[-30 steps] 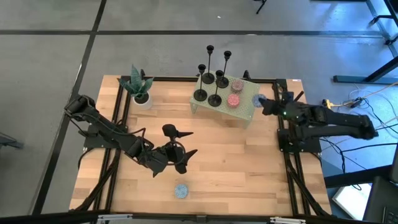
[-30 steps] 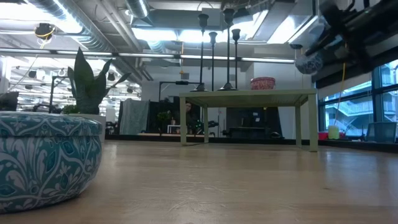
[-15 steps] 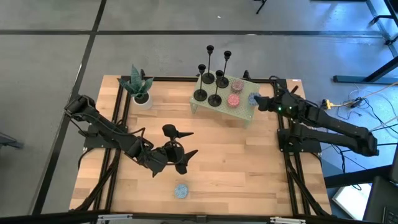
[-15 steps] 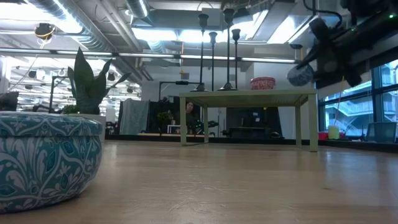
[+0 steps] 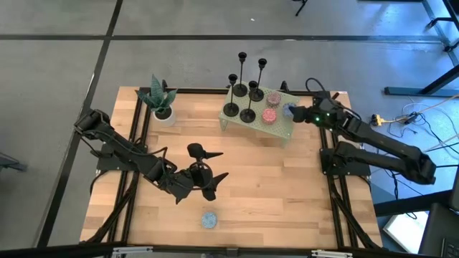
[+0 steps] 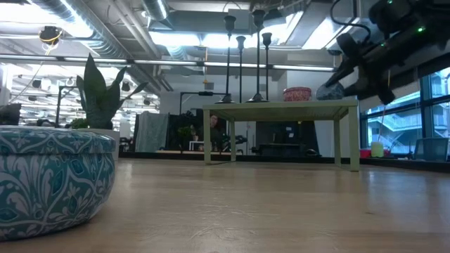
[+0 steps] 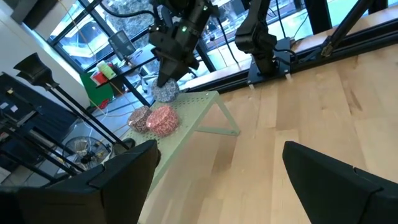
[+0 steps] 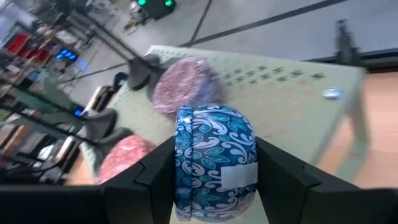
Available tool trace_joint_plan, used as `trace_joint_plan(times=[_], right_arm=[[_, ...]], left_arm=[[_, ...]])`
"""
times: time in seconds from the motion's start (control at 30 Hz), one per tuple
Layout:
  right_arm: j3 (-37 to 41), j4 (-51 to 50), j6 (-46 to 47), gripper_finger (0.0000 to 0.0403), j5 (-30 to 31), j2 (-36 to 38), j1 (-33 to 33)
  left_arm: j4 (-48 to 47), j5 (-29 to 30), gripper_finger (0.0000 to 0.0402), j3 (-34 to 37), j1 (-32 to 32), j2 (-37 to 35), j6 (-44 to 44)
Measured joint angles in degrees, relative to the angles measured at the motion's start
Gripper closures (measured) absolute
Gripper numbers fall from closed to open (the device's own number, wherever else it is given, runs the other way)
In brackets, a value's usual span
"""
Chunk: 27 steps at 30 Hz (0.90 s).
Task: Pick & Place candle stick holders
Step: Put the blue scented candle on the shelf
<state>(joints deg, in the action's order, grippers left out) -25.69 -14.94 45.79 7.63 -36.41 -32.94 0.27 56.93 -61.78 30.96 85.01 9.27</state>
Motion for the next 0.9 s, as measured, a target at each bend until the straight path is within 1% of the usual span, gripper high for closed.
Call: trace_joint_plan(times=[0.1, 0.33, 0.47, 0.57, 0.73, 0.83, 0.9], right_arm=[[0.0, 1.7, -1.1, 0.0216, -1.8, -2.0, -0.8], [-0.2, 2.4, -1.5, 0.0216, -1.9, -4.8, -2.6], [-0.1, 3.4, -4.2, 0.0216, -1.8, -5.1, -3.3], [-0.1, 3.4, -4.5, 0.0216, -1.9, -5.1, -3.3], [-0.1, 3.3, -4.5, 0.0216, -4.0, -5.1, -3.3], [-0.1, 3.3, -4.5, 0.0216, -4.2, -5.1, -3.3], [-0.1, 3.3, -6.1, 0.0216, -4.2, -5.1, -3.3]], left_arm=[[0.0, 0.0, 0.0057, 0.0, 0.0, 0.0, 0.0], [0.0, 0.0, 0.0057, 0.0, 0.0, 0.0, -0.5], [0.0, 0.0, 0.0057, 0.0, 0.0, 0.0, -0.6], [0.0, 0.0, 0.0057, 0.0, 0.0, 0.0, -0.6], [0.0, 0.0, 0.0057, 0.0, 0.0, 0.0, -0.6], [0.0, 0.0, 0.0057, 0.0, 0.0, 0.0, -0.6], [0.0, 0.0, 0.0057, 0.0, 0.0, 0.0, -0.6]])
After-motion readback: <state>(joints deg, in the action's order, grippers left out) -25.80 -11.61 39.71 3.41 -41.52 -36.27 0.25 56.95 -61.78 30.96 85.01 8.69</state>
